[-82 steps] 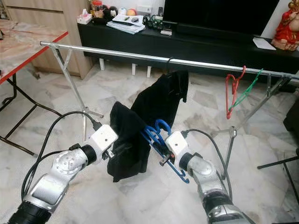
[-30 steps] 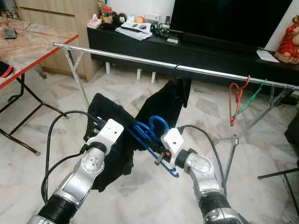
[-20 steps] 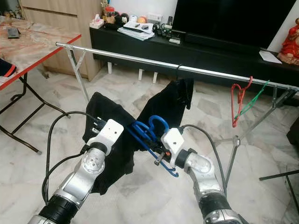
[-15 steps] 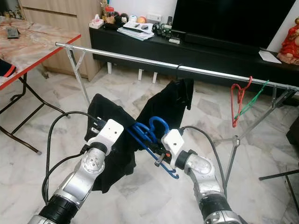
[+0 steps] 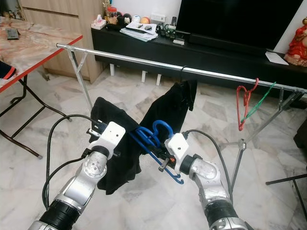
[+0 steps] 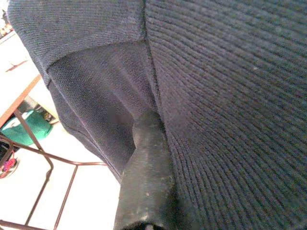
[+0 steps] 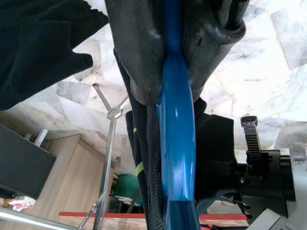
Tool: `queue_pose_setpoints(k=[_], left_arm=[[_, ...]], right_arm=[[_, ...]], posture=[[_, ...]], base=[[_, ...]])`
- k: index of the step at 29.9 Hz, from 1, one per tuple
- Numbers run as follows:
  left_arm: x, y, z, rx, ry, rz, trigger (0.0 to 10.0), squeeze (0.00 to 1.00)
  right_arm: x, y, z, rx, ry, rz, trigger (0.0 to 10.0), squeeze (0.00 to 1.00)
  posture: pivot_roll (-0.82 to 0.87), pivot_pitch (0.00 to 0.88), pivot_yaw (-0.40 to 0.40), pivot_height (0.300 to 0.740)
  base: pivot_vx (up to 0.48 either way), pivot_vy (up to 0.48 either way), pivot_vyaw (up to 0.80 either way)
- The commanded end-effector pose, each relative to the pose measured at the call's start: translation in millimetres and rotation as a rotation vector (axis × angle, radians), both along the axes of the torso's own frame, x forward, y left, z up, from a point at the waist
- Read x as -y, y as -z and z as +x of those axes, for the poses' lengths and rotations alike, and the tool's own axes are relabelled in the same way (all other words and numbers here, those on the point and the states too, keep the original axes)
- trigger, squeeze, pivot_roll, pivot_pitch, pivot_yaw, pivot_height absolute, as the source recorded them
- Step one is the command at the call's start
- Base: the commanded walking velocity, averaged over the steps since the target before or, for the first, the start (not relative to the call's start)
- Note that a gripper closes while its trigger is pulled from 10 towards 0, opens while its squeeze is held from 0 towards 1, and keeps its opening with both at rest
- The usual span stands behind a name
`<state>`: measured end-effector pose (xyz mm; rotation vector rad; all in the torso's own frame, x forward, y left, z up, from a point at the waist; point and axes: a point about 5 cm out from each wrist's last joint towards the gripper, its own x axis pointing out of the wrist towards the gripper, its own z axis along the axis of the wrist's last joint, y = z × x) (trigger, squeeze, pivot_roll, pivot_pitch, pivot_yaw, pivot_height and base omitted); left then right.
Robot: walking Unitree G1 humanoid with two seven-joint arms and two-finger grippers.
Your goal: Hang hanger
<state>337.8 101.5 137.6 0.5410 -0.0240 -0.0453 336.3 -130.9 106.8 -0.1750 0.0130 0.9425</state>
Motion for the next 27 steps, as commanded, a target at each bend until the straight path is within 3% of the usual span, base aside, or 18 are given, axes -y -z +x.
queue_pose_setpoints(k=[1, 9, 11, 12, 20, 27], left_arm=[[2.0, -1.7, 0.5, 0.007, 0.011, -0.01, 0.0, 0.0], [1.3, -2.1, 0.1, 0.012, 0.007, -0.031, 0.0, 0.0], [0.8, -2.8, 0.1, 0.015, -0.003, -0.045, 0.0, 0.0], [-0.4, -4.2, 0.3, 0.02, -0.011, -0.056, 0.0, 0.0], [-5.7, -5.4, 0.2, 0.024, -0.032, -0.075, 0.0, 0.0], [-25.5, -5.0, 3.0, 0.022, -0.118, -0.113, 0.0, 0.0]], right_arm=[[3.4, -10.0, 1.6, 0.051, 0.001, 0.005, 0.0, 0.0], [7.1, -2.5, 0.0, 0.026, 0.014, -0.04, 0.0, 0.0], [10.0, 3.5, -1.0, 0.005, 0.017, -0.095, 0.0, 0.0], [13.4, 11.6, -3.1, -0.013, 0.013, -0.176, 0.0, 0.0], [27.7, 24.2, -3.5, -0.115, 0.066, -0.25, 0.0, 0.0], [48.9, 33.7, -29.2, -0.246, -0.208, -0.393, 0.0, 0.0]], posture=[[0.11, 0.039, -0.13, 0.74], [0.12, 0.038, -0.132, 0.74], [0.12, 0.038, -0.133, 0.74], [0.11, 0.038, -0.134, 0.74], [0.11, 0.04, -0.13, 0.74], [0.1, 0.044, -0.123, 0.74]], base=[[0.0, 0.0, 0.0], [0.0, 0.0, 0.0], [0.0, 0.0, 0.0], [0.0, 0.0, 0.0], [0.0, 0.0, 0.0], [0.0, 0.0, 0.0]])
